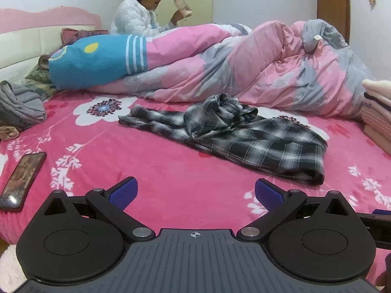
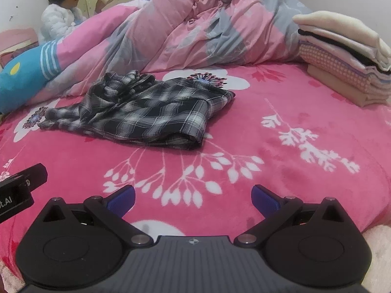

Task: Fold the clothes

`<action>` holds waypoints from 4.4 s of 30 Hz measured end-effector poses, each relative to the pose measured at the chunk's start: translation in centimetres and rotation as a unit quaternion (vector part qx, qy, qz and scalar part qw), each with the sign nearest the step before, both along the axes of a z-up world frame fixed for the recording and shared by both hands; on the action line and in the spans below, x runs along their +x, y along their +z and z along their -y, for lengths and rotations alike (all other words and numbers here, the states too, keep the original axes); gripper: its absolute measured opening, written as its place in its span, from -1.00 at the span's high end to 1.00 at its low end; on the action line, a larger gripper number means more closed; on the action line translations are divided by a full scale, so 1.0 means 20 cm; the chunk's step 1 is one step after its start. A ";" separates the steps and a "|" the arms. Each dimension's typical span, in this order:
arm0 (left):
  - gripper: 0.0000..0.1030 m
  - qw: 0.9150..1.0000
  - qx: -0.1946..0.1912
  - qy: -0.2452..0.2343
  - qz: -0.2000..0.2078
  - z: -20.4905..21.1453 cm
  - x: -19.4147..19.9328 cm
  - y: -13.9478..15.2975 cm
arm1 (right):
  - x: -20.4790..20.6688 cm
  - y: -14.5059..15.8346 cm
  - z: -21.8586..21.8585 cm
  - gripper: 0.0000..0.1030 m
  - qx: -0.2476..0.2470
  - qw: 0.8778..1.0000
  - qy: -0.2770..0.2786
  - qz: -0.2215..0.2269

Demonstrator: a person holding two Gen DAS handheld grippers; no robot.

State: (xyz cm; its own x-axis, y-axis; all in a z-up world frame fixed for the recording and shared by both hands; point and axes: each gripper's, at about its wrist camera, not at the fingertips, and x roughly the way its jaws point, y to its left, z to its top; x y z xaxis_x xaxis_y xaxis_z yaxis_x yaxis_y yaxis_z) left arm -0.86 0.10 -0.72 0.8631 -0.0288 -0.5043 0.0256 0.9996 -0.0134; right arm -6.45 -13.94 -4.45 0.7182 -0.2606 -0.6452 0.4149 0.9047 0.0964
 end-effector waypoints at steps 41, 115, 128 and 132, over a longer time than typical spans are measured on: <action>-1.00 0.999 -0.019 0.004 -0.042 -0.09 0.21 0.04 | 0.22 0.15 -0.01 -1.00 -0.028 0.999 0.012 -0.010; -1.00 0.998 -0.014 -0.007 -0.068 -0.16 0.27 0.06 | 0.31 0.18 -0.08 -1.00 -0.036 0.999 0.018 -0.012; -1.00 0.996 -0.064 -0.032 -0.057 -0.17 0.36 0.00 | 0.28 0.09 -0.02 -1.00 -0.027 0.999 0.033 0.020; -1.00 0.996 -0.064 -0.051 -0.043 -0.16 0.47 -0.03 | 0.26 0.04 0.03 -1.00 -0.036 0.996 0.052 0.058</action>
